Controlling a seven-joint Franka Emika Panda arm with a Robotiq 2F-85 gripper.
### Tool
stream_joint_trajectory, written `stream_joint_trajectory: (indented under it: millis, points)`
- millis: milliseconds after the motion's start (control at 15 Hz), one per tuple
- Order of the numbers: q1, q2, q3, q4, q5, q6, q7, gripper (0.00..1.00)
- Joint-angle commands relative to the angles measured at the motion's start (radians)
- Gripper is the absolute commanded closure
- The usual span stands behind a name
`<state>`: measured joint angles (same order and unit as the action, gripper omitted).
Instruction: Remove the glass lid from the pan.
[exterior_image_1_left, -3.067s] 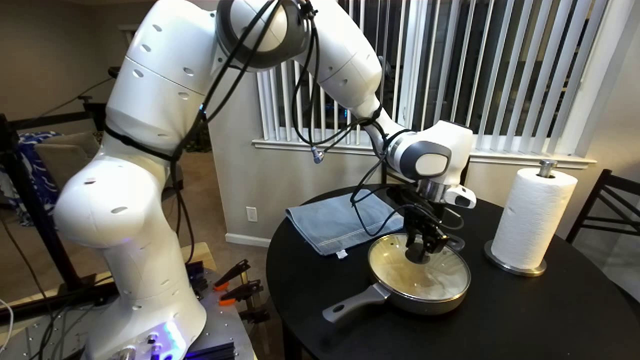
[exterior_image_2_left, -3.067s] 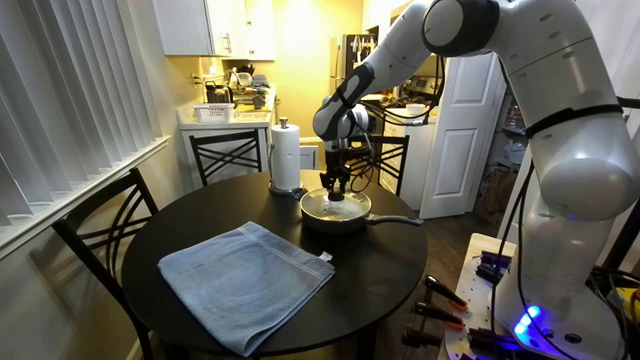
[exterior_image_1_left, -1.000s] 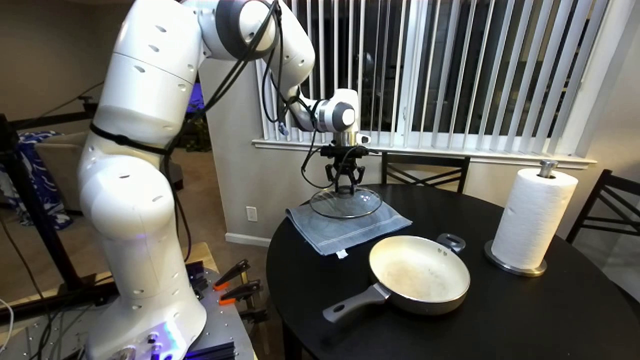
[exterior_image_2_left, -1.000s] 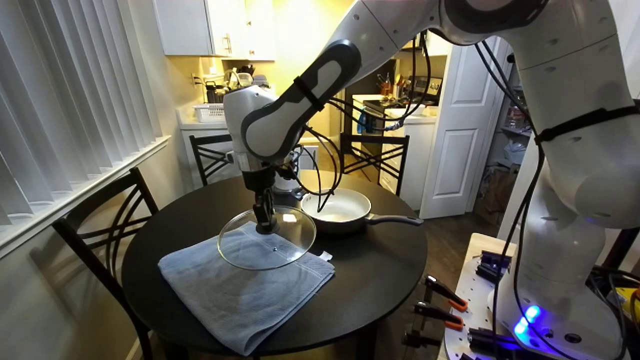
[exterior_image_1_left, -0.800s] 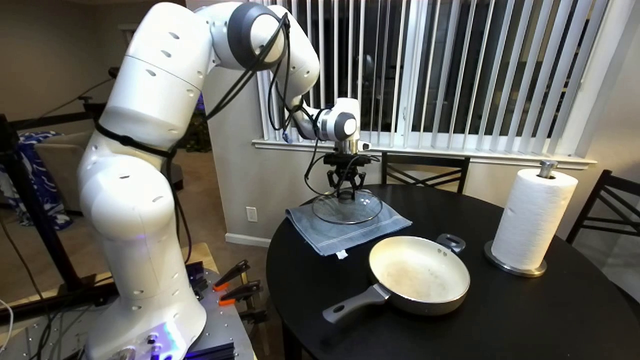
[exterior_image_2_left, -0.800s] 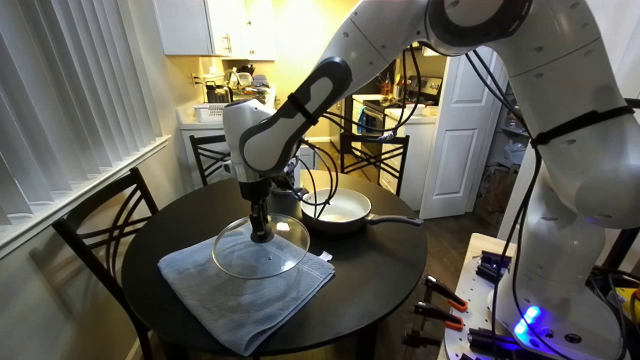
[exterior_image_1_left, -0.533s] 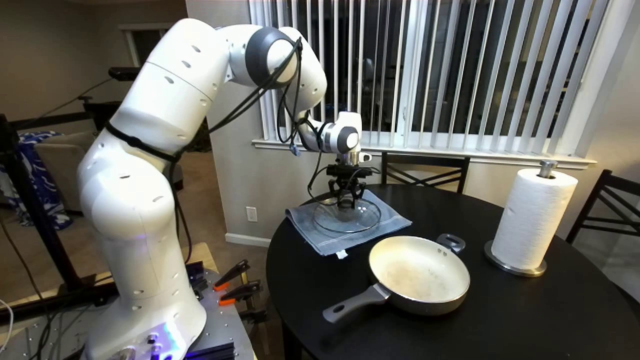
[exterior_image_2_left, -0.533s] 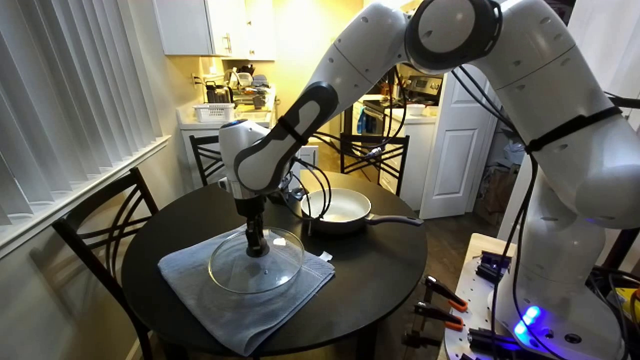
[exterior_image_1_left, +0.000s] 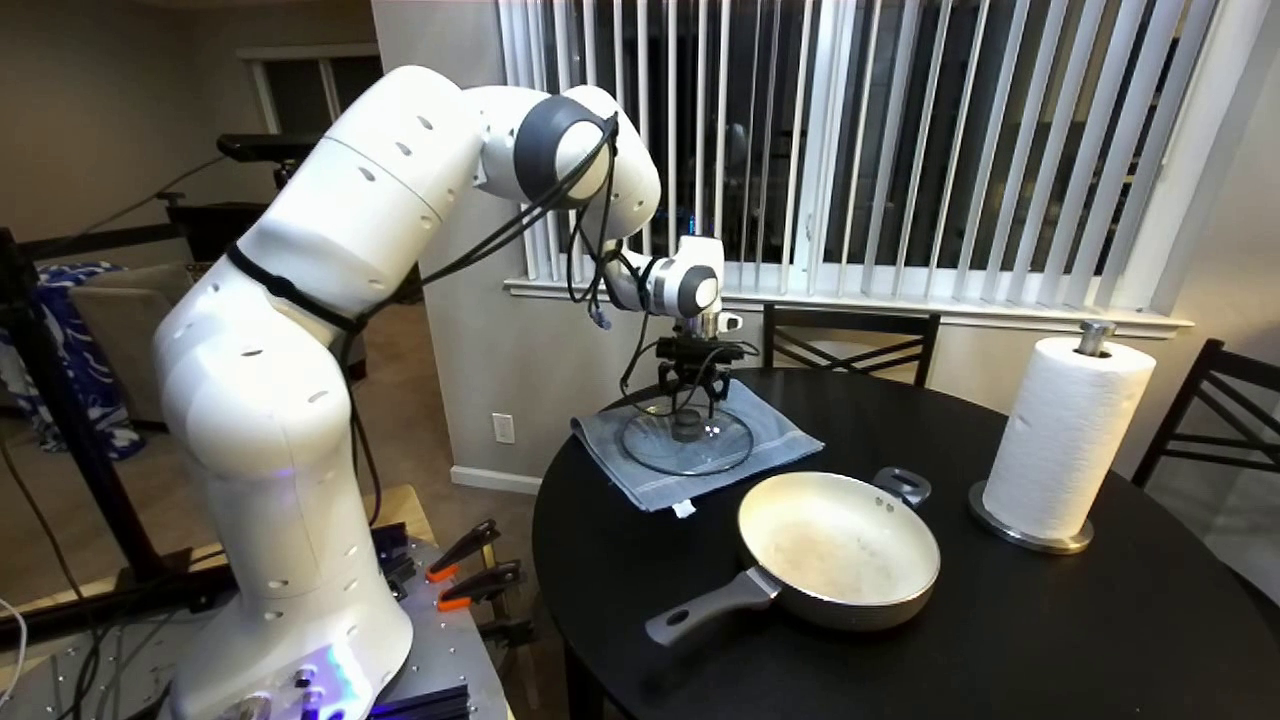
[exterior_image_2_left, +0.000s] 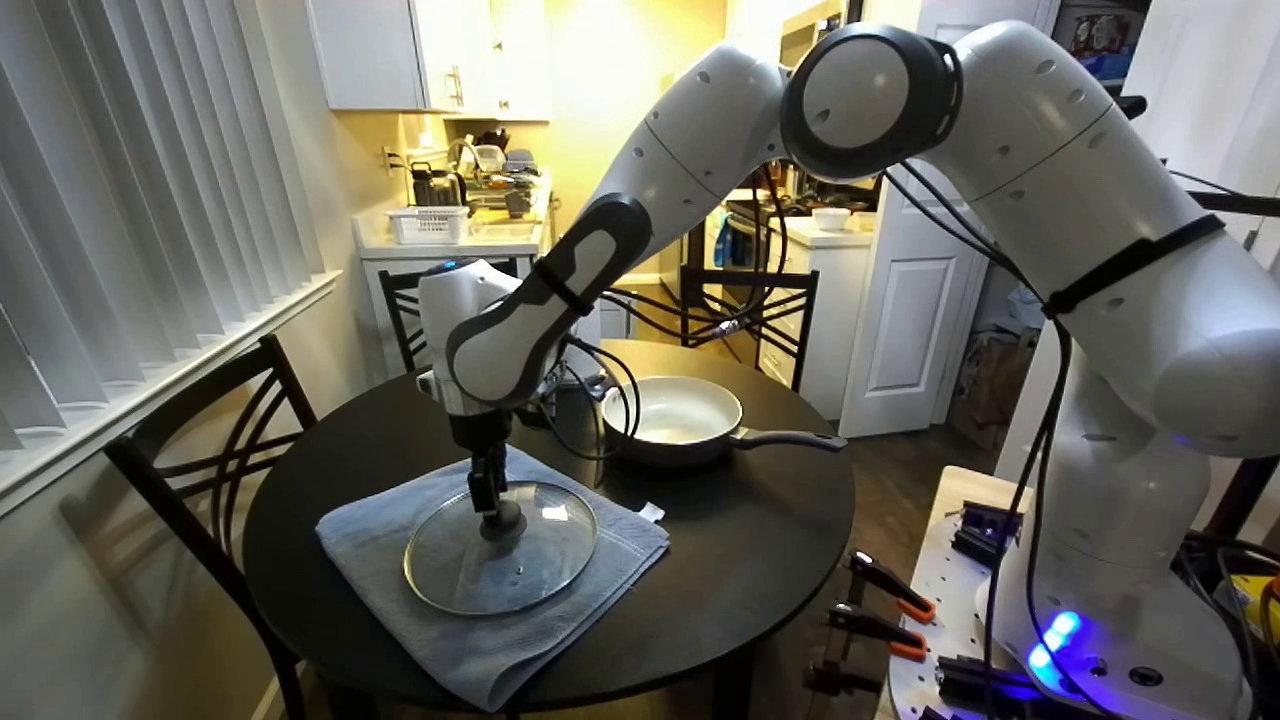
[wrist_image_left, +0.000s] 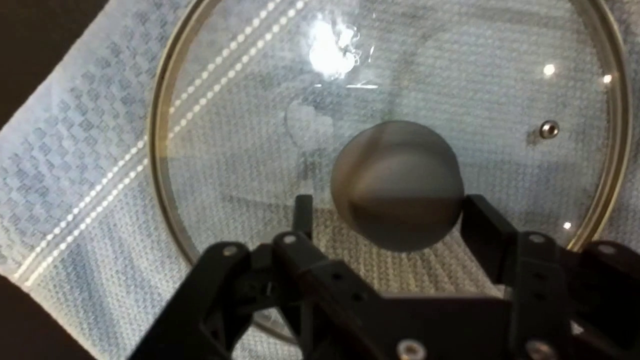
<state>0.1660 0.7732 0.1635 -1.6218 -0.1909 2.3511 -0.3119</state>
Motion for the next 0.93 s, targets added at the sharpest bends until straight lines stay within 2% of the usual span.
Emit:
stream_joint_trajectory:
  millis: [0,133,200,867]
  points:
    - [-0.015,-0.035,-0.019,0.003,0.004,0.004,0.014,0.00]
    - [-0.027,-0.069,-0.050,-0.021,0.001,0.015,0.049,0.00]
    - [-0.012,-0.016,-0.034,0.029,0.000,-0.002,0.022,0.00]
    - [-0.028,-0.035,-0.049,0.025,0.000,-0.002,0.028,0.00]
